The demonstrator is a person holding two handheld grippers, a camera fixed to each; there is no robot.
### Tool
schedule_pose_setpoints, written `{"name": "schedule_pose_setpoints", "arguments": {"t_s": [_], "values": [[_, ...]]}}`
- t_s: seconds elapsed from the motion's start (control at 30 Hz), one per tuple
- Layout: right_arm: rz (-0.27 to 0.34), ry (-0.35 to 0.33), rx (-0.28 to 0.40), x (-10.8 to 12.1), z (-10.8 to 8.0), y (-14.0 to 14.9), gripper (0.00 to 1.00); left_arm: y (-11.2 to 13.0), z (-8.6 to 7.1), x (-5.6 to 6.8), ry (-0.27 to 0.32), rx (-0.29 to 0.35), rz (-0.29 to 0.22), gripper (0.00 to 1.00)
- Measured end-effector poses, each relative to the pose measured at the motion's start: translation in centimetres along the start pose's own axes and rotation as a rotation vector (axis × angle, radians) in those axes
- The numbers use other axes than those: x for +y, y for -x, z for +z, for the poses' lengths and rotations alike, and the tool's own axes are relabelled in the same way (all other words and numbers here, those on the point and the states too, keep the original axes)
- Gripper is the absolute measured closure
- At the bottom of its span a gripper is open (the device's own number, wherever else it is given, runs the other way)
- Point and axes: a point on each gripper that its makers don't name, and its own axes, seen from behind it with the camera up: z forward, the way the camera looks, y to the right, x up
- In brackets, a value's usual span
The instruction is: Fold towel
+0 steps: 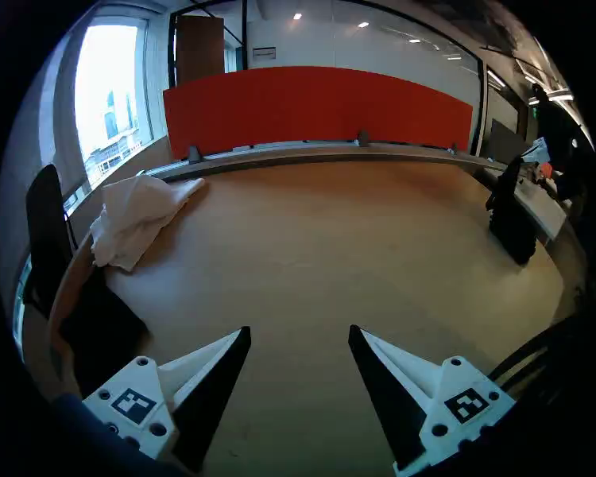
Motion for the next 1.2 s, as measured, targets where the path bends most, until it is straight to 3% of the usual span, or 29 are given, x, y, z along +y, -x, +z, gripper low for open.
{"name": "schedule_pose_setpoints", "arguments": {"t_s": [0.6,1.2], "values": [[0.104,0.043,-0.118,-0.5,-2.2,10.4,0.99,0.2,-0.1,0.1,0.005,-0.007,0.011,0.09],[0.192,0.047,-0.214,-1.5,-2.0,16.5,0.99,0.2,-0.2,0.2,0.005,-0.011,0.023,0.09]]}}
